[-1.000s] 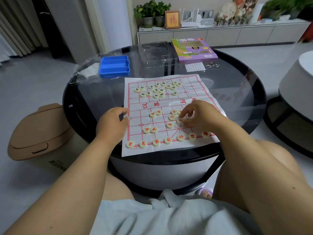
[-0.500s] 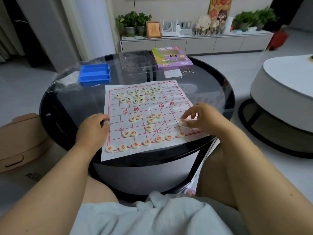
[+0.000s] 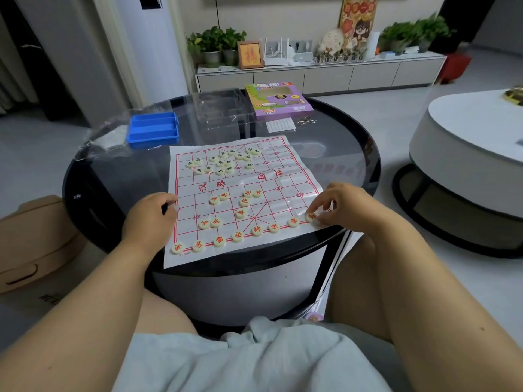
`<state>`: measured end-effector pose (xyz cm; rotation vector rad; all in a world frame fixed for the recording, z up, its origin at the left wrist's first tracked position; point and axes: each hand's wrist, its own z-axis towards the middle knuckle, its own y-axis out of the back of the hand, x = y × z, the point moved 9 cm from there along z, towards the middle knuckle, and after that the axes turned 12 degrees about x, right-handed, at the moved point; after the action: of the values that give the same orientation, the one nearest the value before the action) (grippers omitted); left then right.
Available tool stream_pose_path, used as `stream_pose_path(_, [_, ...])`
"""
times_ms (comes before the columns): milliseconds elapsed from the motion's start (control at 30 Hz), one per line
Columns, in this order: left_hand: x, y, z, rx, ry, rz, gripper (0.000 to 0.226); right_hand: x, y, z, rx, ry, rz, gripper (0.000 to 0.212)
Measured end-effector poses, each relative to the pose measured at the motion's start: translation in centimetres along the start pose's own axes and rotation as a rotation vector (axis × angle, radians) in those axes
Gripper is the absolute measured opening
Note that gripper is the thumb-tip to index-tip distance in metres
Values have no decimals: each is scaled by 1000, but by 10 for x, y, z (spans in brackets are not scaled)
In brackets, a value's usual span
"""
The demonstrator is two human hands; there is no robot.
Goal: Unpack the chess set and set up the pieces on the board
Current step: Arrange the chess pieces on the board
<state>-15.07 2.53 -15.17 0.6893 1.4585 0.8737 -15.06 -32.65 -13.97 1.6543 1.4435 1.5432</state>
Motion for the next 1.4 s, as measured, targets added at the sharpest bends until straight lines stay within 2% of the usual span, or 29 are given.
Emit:
stream_pose_path(233, [1, 0, 1, -3, -15, -7, 27, 0, 2, -4, -23, 2, 7, 21])
stream_pose_path(433, [0, 0, 0, -10, -4, -19, 27, 19, 17, -6, -137, 79, 143, 19])
stream_pose_path(567, [-1, 2, -1, -18, -7, -29, 28, 41, 17, 3, -174, 123, 95, 21])
stream_pose_path(1067, [5, 0, 3, -5, 5, -63, 28, 123, -24, 45, -30, 230, -144, 26])
stream_pose_path(1400, [7, -1, 2, -2, 16, -77, 28, 131, -35, 57, 9, 190, -255, 25])
